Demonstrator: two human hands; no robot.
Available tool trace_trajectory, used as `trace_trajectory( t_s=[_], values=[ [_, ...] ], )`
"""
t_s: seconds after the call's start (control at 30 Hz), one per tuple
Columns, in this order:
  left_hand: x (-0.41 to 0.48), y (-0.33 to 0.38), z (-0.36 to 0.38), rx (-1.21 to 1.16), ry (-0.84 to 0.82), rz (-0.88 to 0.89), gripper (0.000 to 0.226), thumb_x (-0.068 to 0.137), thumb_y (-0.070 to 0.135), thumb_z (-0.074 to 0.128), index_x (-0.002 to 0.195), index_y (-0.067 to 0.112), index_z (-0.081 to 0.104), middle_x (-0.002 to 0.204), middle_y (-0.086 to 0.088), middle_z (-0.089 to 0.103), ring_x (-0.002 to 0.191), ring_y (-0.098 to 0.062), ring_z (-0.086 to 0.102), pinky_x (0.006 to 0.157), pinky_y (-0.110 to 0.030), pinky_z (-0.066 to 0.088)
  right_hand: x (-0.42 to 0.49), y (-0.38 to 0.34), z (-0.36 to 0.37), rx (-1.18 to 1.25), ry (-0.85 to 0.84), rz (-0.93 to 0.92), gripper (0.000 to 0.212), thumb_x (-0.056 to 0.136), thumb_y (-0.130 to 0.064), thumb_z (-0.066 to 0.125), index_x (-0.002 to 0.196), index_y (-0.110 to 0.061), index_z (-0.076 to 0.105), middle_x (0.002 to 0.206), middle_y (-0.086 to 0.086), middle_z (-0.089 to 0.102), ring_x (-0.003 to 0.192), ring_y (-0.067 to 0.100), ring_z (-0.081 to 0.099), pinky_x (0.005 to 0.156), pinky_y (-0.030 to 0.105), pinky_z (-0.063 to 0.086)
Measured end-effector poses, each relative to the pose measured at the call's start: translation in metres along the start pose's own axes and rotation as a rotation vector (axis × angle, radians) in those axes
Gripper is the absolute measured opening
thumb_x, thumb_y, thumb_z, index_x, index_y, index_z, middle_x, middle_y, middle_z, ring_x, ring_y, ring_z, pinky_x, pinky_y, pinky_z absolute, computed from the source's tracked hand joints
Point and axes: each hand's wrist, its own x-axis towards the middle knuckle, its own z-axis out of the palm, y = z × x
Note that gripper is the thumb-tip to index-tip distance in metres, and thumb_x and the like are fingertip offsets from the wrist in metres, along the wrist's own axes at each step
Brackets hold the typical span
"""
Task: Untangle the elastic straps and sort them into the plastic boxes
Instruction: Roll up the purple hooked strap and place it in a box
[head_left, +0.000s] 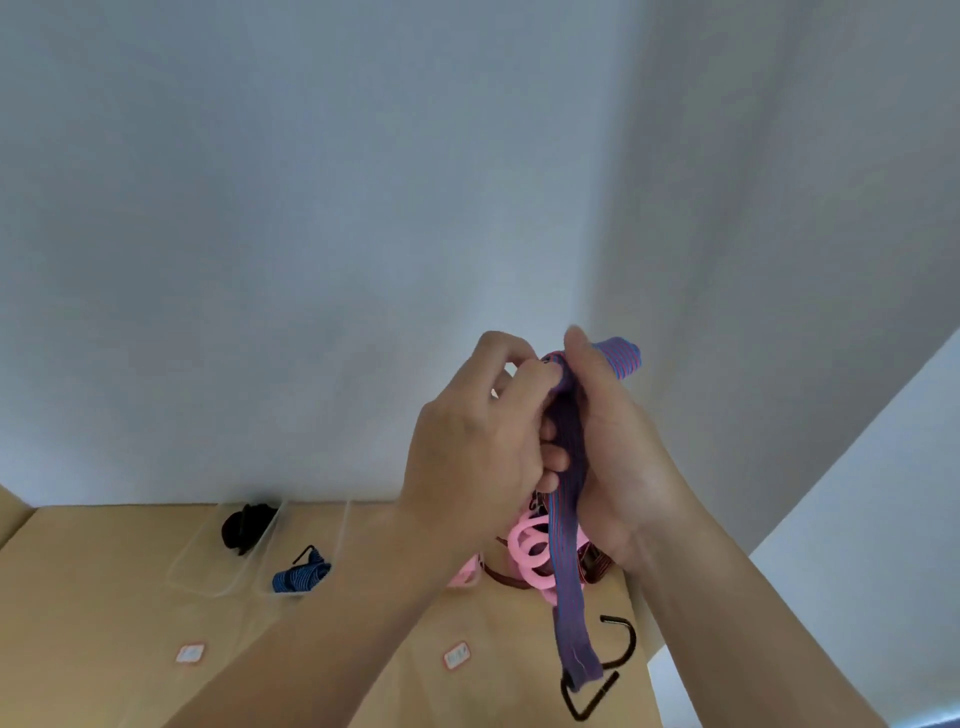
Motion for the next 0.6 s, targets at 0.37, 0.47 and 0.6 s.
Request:
trace_trajectory(
  t_s=[0.37,0.47,0.6],
  values=[
    [0.046,-0.051,-0.076,-0.624,-0.729,-0.213,0.057,0.086,0.018,0.073,0.137,0.035,0.057,0.130,0.015,0.064,0.121,-0.013,0.059,0.081,-0.042,0.060,-0.015,0.018,0.022,-0.938,-0.098,-0.512,0.017,0.093,-0.045,0.049,0.081,-0.035,0.045,0.060,-0.017,0.045,0.055,0.005,0.039,0.054,0.018,0.033],
    [0.047,-0.062,-0.084,-0.618,-0.874,-0.141,0.053,0.086,0.001,0.077,0.132,0.022,0.064,0.127,0.014,0.068,0.127,-0.011,0.058,0.086,-0.046,0.059,-0.023,0.023,0.023,-1.087,-0.066,-0.498,0.015,0.089,-0.054,0.047,0.085,-0.040,0.044,0.059,-0.012,0.051,0.054,0.007,0.043,0.051,0.027,0.039],
    [0.033,-0.065,-0.083,-0.669,-0.737,-0.174,0.042,0.079,0.011,0.080,0.118,0.022,0.069,0.116,0.013,0.072,0.119,-0.010,0.064,0.086,-0.035,0.059,-0.026,0.030,0.028,-1.160,0.082,-0.540,0.031,0.084,-0.062,0.043,0.094,-0.034,0.052,0.060,-0.015,0.053,0.052,0.009,0.044,0.050,0.031,0.040]
  ],
)
